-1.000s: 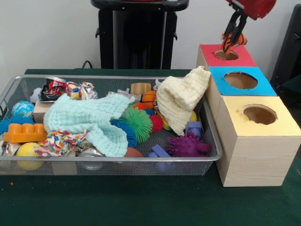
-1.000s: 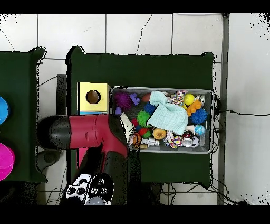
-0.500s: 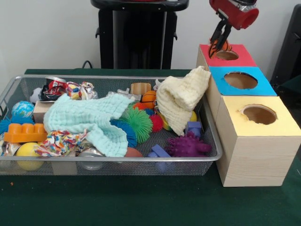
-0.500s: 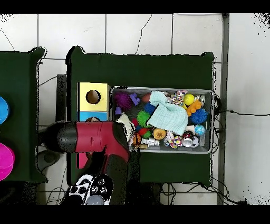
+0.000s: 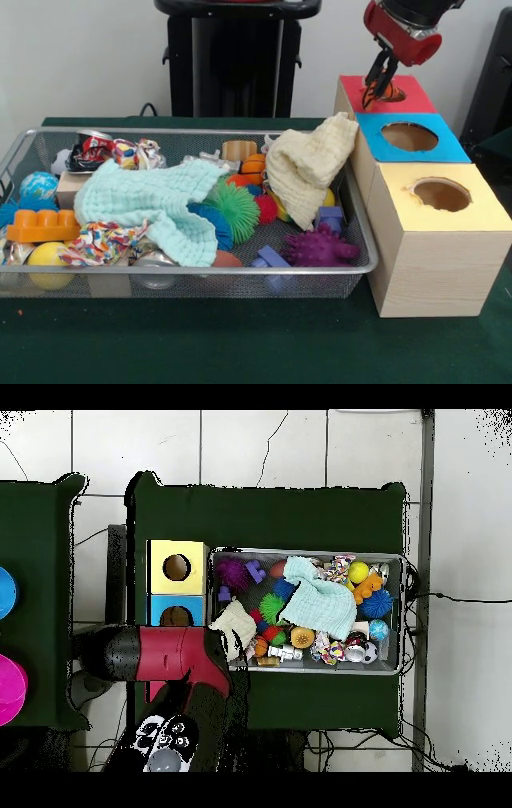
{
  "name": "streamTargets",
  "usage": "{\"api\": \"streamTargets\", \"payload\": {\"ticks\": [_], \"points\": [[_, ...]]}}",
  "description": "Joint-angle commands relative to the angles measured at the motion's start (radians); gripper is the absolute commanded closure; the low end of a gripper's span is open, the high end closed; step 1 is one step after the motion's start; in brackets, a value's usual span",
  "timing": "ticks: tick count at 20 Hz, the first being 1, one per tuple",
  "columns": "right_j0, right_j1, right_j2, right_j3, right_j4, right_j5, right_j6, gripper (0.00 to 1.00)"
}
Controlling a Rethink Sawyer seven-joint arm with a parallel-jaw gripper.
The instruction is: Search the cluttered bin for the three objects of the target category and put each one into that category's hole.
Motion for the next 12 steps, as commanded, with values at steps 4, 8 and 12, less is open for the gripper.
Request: {"api": "streamTargets", "payload": {"ticks": [4, 8, 12], "points": [[0.045, 0.074, -0.025, 0.113, 0.102, -0.029, 0.318, 1.0], [0.062, 0.09, -0.046, 0.125, 0.133, -0.012, 0.32, 1.0], [0.085, 0.115, -0.062, 0.126, 0.159, 0.009, 0.331, 1.0]]}}
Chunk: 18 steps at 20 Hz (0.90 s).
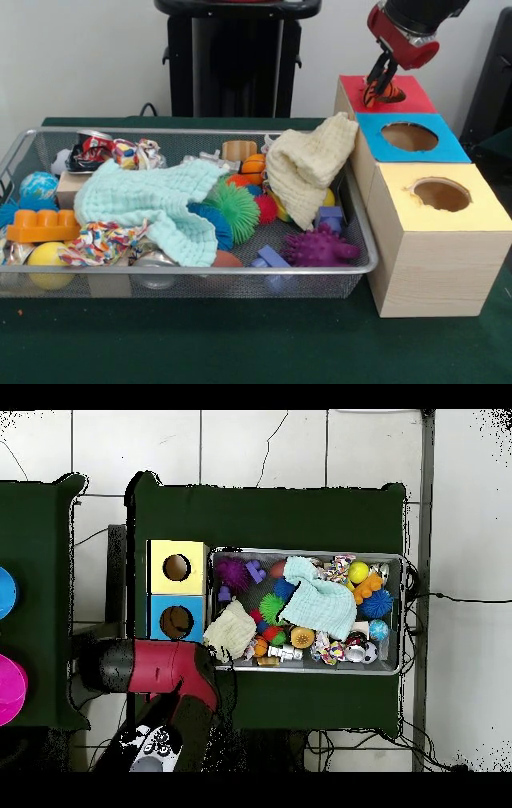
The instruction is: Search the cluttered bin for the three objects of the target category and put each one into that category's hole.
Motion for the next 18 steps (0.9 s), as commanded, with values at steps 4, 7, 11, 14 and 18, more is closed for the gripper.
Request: {"api": "streamTargets", "payload": {"ticks": [4, 7, 11, 14, 18], "points": [[0.022, 0.104, -0.005, 0.085, 0.115, -0.012, 0.33, 1.0], [0.01, 0.106, 0.007, 0.099, 0.147, -0.036, 0.303, 1.0], [0.007, 0.098, 0.017, 0.095, 0.173, -0.031, 0.278, 1.0], [0.008, 0.099, 0.015, 0.091, 0.183, -0.02, 0.256, 0.0], [0.009, 0.104, 0.011, 0.077, 0.173, -0.004, 0.247, 0.0]]}}
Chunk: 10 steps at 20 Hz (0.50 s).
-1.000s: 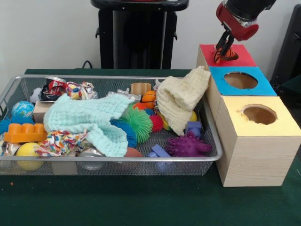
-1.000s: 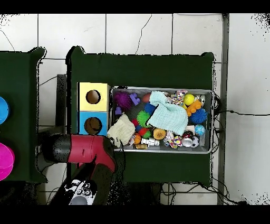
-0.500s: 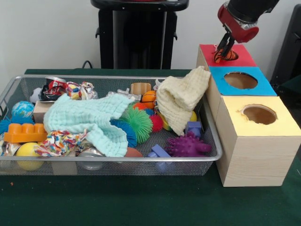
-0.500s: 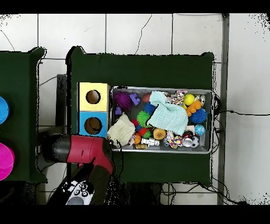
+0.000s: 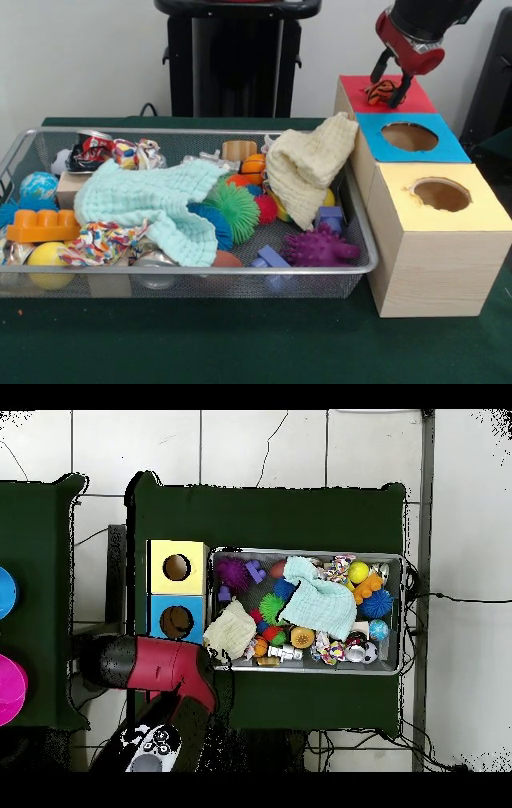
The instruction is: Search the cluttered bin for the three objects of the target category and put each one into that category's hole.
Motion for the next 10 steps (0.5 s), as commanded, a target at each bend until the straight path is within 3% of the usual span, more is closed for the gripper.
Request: {"api": "streamTargets", "payload": {"ticks": [1, 5, 10], "points": [[-0.013, 0.066, 0.035, 0.069, 0.049, 0.004, 0.246, 0.0], [-0.026, 0.046, 0.043, 0.067, 0.064, 0.042, 0.232, 0.0], [-0.044, -0.012, -0.026, -0.004, -0.006, 0.209, 0.187, 0.0]]}}
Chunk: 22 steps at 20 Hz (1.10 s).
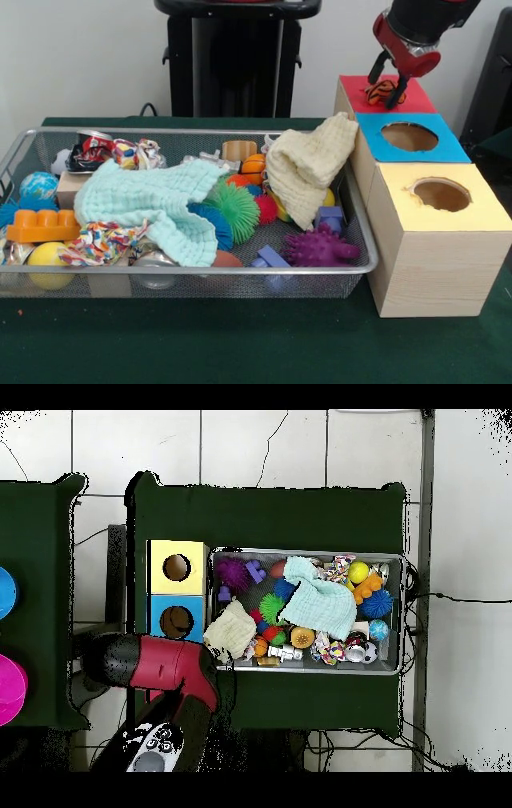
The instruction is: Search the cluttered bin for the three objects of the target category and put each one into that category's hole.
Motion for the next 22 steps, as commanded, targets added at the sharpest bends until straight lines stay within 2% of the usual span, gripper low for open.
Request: {"api": "streamTargets", "payload": {"ticks": [1, 4, 13, 22], "points": [[-0.047, -0.039, -0.028, -0.021, -0.027, 0.234, 0.174, 0.0], [-0.074, -0.078, -0.031, -0.039, -0.037, 0.312, 0.136, 0.0], [-0.113, -0.092, -0.016, -0.071, -0.052, 0.39, 0.097, 0.0], [-0.136, -0.073, 0.028, -0.053, -0.021, 0.318, 0.095, 0.0]]}}
